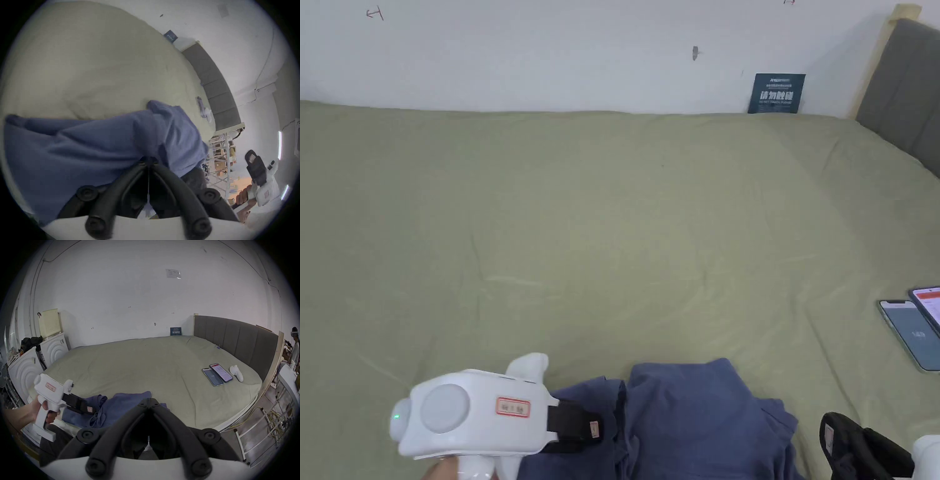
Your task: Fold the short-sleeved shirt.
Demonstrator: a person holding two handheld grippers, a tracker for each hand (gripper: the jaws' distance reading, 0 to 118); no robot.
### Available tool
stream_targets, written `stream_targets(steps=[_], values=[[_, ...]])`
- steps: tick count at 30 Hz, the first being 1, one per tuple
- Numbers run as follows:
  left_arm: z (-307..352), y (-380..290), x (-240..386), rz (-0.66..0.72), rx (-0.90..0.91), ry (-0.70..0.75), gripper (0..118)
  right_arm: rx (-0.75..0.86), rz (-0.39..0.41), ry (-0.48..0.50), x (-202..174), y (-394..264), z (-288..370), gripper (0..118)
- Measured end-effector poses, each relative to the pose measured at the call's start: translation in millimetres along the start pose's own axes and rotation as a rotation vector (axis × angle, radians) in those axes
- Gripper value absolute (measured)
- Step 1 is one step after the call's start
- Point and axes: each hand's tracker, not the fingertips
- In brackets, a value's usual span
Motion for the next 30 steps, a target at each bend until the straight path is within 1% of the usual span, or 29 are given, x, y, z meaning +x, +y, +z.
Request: stream_targets(steps=[3, 4, 7, 10, 14, 15, 16, 17, 18, 19, 21, 23, 24, 25, 26, 27, 28, 29, 30], values=[[59.0, 1.6, -4.4, -0.010, 0.072, -0.018, 2, 0.014, 0.016, 0.019, -5.9, 4.3, 0.8, 0], [78.1, 1.0, -7.4, -0.006, 0.109, 0.019, 2, 0.018, 0.020, 0.025, -8.1, 5.5, 0.7, 0], [117.8, -1.2, -24.7, 0.015, 0.141, 0.083, 2, 0.022, 0.027, 0.042, -15.1, 7.3, -1.8, 0], [134.9, -3.1, -51.9, 0.088, 0.150, 0.146, 2, 0.022, 0.034, 0.058, -22.2, 6.0, -2.0, 0], [130.2, -6.9, -85.0, 0.143, 0.108, 0.111, 3, 0.016, 0.043, 0.068, -28.9, 4.3, -1.4, 0], [126.6, -7.6, -91.1, 0.156, 0.112, 0.104, 10, 0.014, 0.042, 0.068, -29.3, 4.2, -2.0, 0], [120.5, -7.9, -96.2, 0.169, 0.105, 0.090, 39, 0.010, 0.040, 0.067, -29.4, 4.2, -2.8, 0], [112.8, -8.2, -100.4, 0.188, 0.081, 0.060, 78, 0.008, 0.037, 0.067, -29.3, 4.1, -3.3, 0], [103.9, -8.0, -105.2, 0.200, 0.056, 0.038, 108, 0.006, 0.032, 0.067, -29.2, 4.2, -3.7, 0], [98.5, -6.2, -112.0, 0.227, 0.057, -0.001, 114, 0.003, 0.030, 0.067, -29.1, 4.6, -4.2, 0], [85.6, -3.5, -121.3, 0.273, 0.060, -0.061, 113, 0.001, 0.033, 0.063, -28.7, 5.0, -4.4, 0], [76.9, -1.5, -126.0, 0.295, 0.070, -0.178, 113, -0.002, 0.040, 0.055, -27.5, 5.2, -4.5, 0], [71.8, -0.8, -126.7, 0.294, 0.071, -0.228, 112, -0.005, 0.041, 0.050, -26.4, 5.0, -4.5, 0], [64.0, 0.6, -126.4, 0.314, 0.042, -0.252, 109, -0.008, 0.039, 0.047, -25.0, 4.6, -4.7, 0], [56.5, 0.7, -125.8, 0.336, 0.032, -0.247, 100, -0.012, 0.038, 0.044, -23.6, 4.0, -5.2, 0], [53.1, 0.5, -124.0, 0.325, 0.041, -0.221, 80, -0.016, 0.037, 0.038, -22.6, 3.4, -5.9, 0], [49.9, 0.6, -121.6, 0.307, 0.036, -0.185, 35, -0.020, 0.036, 0.034, -21.1, 2.9, -6.3, 0], [45.7, -0.1, -119.1, 0.292, 0.027, -0.110, 17, -0.021, 0.032, 0.032, -19.9, 2.5, -6.0, 0], [44.0, -0.8, -116.5, 0.289, 0.026, -0.078, 16, -0.022, 0.029, 0.030, -18.9, 2.6, -5.7, 0]])
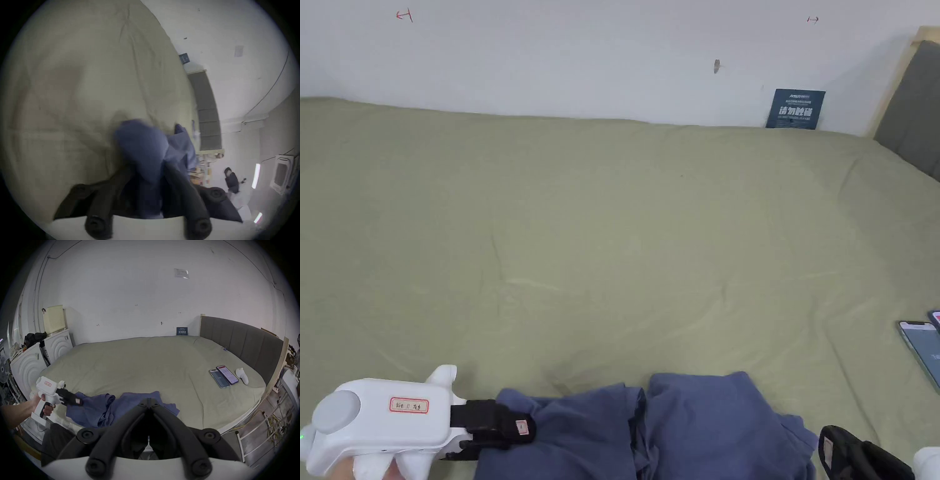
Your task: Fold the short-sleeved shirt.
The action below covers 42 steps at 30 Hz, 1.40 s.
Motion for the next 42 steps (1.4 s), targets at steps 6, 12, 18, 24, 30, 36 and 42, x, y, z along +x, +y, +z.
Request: stream_targets(steps=[6, 12, 18, 24, 30, 36, 42], values=[[36.2, 6.2, 20.9, -0.002, 0.076, -0.022, 15, 0.009, -0.002, 0.003, 4.0, 3.7, -0.4, 0], [97.7, 15.3, 33.8, -0.025, 0.205, 0.038, 15, 0.030, 0.011, 0.034, 1.4, 10.7, -2.9, 0], [179.7, 12.6, 18.8, -0.011, 0.329, 0.224, 15, 0.056, 0.020, 0.072, -2.5, 19.4, -9.6, 0], [194.6, 2.1, 46.2, -0.060, 0.323, 0.341, 15, 0.062, 0.026, 0.107, -10.3, 19.0, -12.2, 0], [139.6, -10.8, 124.1, -0.245, 0.236, 0.444, 15, 0.051, 0.022, 0.120, -12.8, 11.6, -6.5, 0], [50.2, -26.3, 184.8, -0.411, 0.113, 0.537, 15, 0.043, 0.000, 0.102, -1.9, 6.4, -1.8, 0], [-49.5, -37.1, 195.3, -0.496, 0.091, 0.531, 112, 0.033, -0.035, 0.069, 12.3, 2.8, 0.9, 0]])
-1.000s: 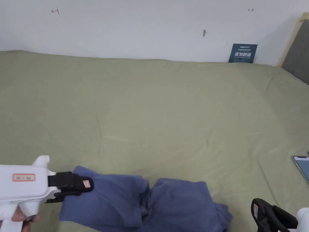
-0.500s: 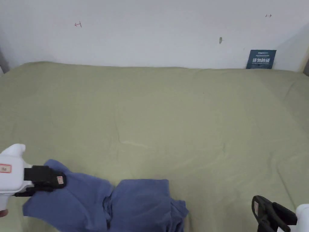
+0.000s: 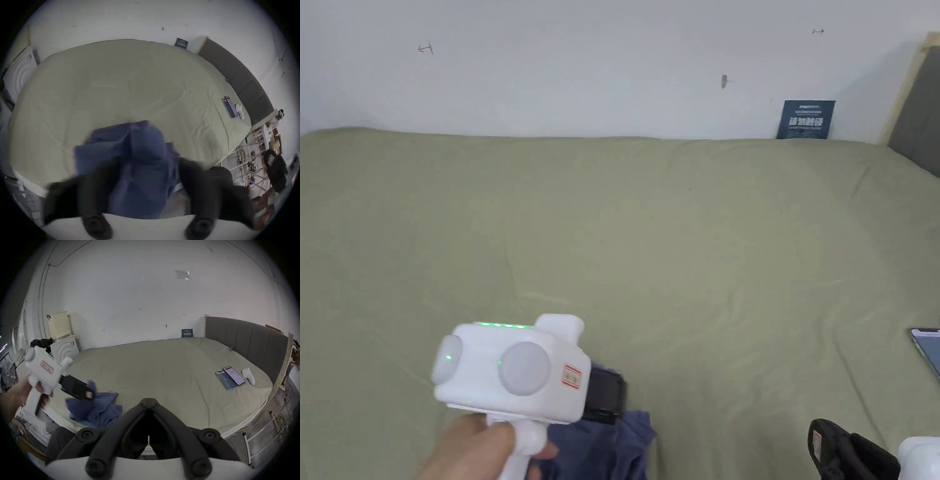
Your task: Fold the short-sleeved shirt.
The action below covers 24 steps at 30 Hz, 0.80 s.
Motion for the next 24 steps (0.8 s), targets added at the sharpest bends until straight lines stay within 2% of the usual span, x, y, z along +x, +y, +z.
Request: stream_targets(steps=[4, 7, 8, 9, 11, 12, 19, 22, 24], values=[[-9.4, 6.5, 0.4, 0.086, 0.023, -0.115, 115, -0.001, -0.011, -0.029, 8.1, 0.2, 6.2, 0], [7.7, 6.8, -21.6, 0.153, 0.072, -0.172, 113, -0.006, -0.017, -0.039, 11.8, -1.5, 5.5, 0], [15.6, 4.3, -31.6, 0.180, 0.101, -0.191, 108, -0.008, -0.021, -0.040, 12.8, -2.7, 4.2, 0], [20.7, 2.3, -41.5, 0.202, 0.116, -0.212, 95, -0.013, -0.029, -0.037, 13.1, -3.8, 2.5, 0], [26.7, -3.7, -56.8, 0.238, 0.100, -0.250, 5, -0.031, -0.047, -0.024, 12.2, -6.6, -1.3, 0], [25.0, -9.3, -63.8, 0.257, 0.092, -0.245, 0, -0.034, -0.049, -0.020, 10.7, -8.1, -2.4, 0], [-15.6, -50.9, -93.0, 0.321, -0.032, -0.482, 0, -0.069, -0.040, -0.001, 0.2, -16.1, -7.9, 0], [-58.0, -70.1, -93.6, 0.342, -0.091, -0.619, 0, -0.090, -0.046, 0.001, -0.4, -19.1, -10.7, 0], [-81.0, -80.5, -90.3, 0.344, -0.105, -0.589, 0, -0.107, -0.044, 0.002, -1.1, -21.1, -11.8, 0]])
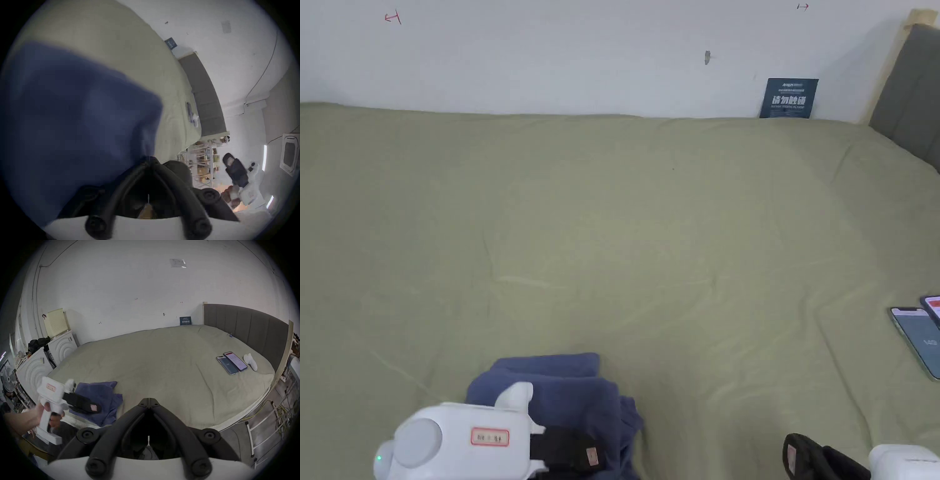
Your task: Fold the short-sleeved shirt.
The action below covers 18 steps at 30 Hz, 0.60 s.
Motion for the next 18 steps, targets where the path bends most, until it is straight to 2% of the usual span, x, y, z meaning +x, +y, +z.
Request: stream_targets(steps=[6, 9, 12, 16, 18], values=[[3.1, -2.0, -3.6, -0.006, -0.001, -0.007, 0, -0.068, -0.009, 0.032, -5.0, -6.4, -12.7, 0], [24.0, 2.1, 10.8, -0.055, 0.002, 0.001, 0, -0.117, -0.015, 0.109, -17.2, -4.4, -31.7, 0], [64.0, 9.1, 22.7, -0.100, 0.071, -0.012, 0, -0.174, -0.027, 0.253, -36.5, 2.5, -60.8, 0], [121.8, 14.9, 24.1, -0.142, 0.208, 0.085, 0, -0.314, -0.184, 0.535, -59.5, 7.2, -121.3, 0], [142.6, 18.1, 16.1, -0.131, 0.228, 0.138, 0, -0.384, -0.223, 0.628, -69.9, 4.9, -154.8, 0]])
